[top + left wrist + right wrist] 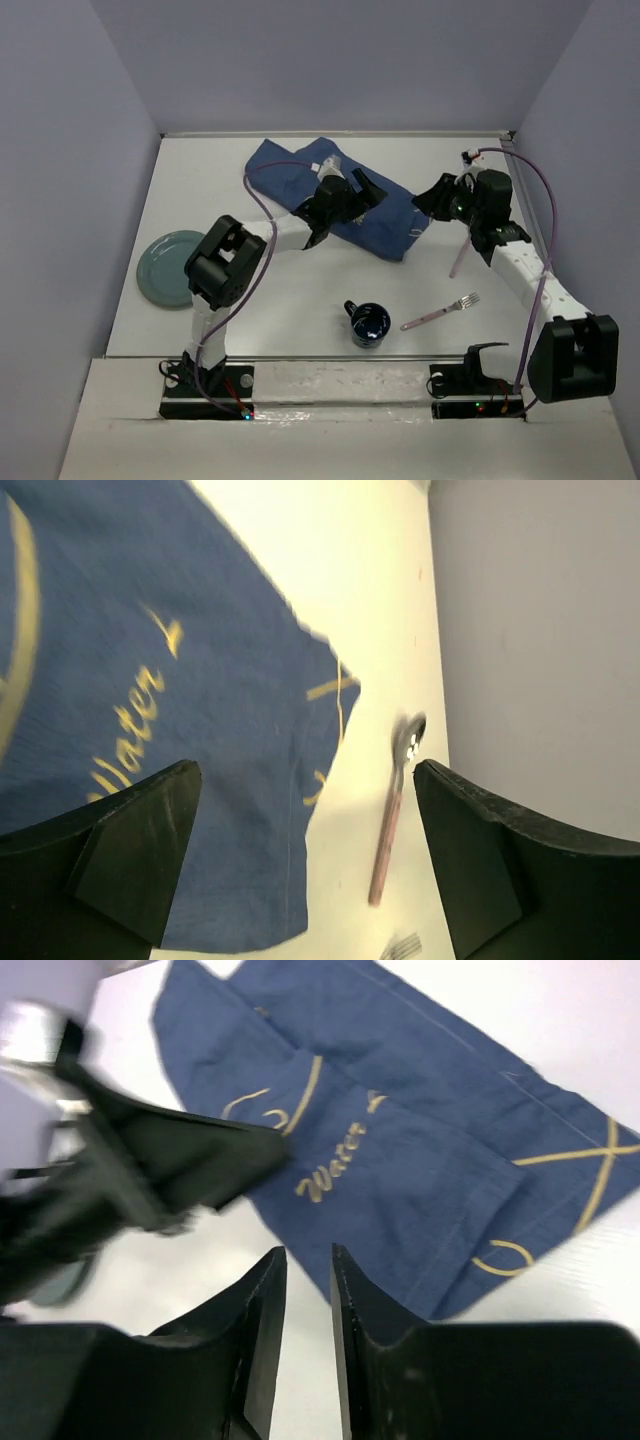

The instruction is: Set the dinner table for one person

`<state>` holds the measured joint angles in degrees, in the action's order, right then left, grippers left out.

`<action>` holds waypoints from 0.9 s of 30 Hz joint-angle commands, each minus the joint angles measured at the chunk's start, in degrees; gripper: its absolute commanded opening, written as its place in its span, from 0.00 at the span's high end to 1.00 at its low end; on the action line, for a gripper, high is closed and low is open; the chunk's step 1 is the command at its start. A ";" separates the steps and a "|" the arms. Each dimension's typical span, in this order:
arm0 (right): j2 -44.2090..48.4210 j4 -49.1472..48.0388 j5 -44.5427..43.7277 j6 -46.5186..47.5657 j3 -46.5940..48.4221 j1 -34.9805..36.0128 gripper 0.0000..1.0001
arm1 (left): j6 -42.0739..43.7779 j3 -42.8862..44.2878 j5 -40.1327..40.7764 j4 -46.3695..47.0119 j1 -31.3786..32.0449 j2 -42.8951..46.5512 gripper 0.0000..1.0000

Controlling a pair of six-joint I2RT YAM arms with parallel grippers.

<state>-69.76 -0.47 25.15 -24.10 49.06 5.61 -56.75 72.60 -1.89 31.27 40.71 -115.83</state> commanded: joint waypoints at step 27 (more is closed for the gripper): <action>-40.10 6.45 -16.98 5.90 22.48 -0.60 0.58 | 32.84 29.35 11.56 -27.40 -24.98 -6.34 0.18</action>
<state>-108.25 5.74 7.38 -19.86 68.23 5.26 -26.74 98.30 9.17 2.22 15.22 -124.38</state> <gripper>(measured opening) 0.422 0.821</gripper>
